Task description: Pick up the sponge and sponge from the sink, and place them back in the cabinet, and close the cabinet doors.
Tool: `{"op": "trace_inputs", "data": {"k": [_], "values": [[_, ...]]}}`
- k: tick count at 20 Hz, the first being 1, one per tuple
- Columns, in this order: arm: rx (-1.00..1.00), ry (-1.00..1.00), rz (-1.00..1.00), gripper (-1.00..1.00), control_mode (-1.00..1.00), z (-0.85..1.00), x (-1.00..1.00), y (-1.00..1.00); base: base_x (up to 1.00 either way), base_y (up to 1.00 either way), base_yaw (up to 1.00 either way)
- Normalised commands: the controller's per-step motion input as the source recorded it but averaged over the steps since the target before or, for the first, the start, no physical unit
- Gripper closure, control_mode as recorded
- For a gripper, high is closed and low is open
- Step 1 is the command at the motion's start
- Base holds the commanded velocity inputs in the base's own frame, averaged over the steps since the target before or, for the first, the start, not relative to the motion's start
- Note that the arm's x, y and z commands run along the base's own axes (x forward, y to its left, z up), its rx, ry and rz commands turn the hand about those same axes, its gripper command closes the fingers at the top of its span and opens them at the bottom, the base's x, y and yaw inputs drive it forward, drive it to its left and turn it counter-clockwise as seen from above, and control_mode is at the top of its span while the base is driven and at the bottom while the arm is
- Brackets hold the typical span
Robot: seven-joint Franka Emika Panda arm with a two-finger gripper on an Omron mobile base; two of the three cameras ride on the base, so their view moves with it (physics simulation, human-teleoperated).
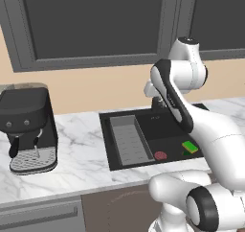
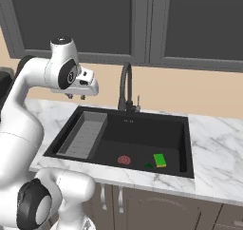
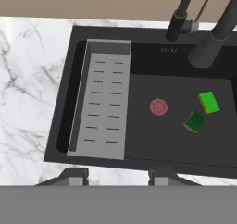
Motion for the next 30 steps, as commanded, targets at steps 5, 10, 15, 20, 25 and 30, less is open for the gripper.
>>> {"op": "trace_inputs", "data": {"k": [5,10,15,20,25,30], "values": [[0.00,0.00,0.01,-1.00,-1.00,0.00,0.00,-0.11,0.00,0.00,0.00],[0.00,0.00,0.02,-1.00,-1.00,0.00,-0.04,-0.30,0.00,0.00,0.00],[0.00,0.00,0.03,-1.00,-1.00,-0.03,-0.08,-0.39,0.00,0.00,0.00],[0.00,0.00,0.04,-1.00,-1.00,-0.09,-0.10,-0.38,0.00,0.00,0.00],[0.00,0.00,0.04,-1.00,-1.00,-0.16,-0.09,-0.37,0.00,0.00,0.00],[0.00,0.00,0.04,-1.00,-1.00,-0.19,-0.05,-0.34,0.00,0.00,0.00]]}}
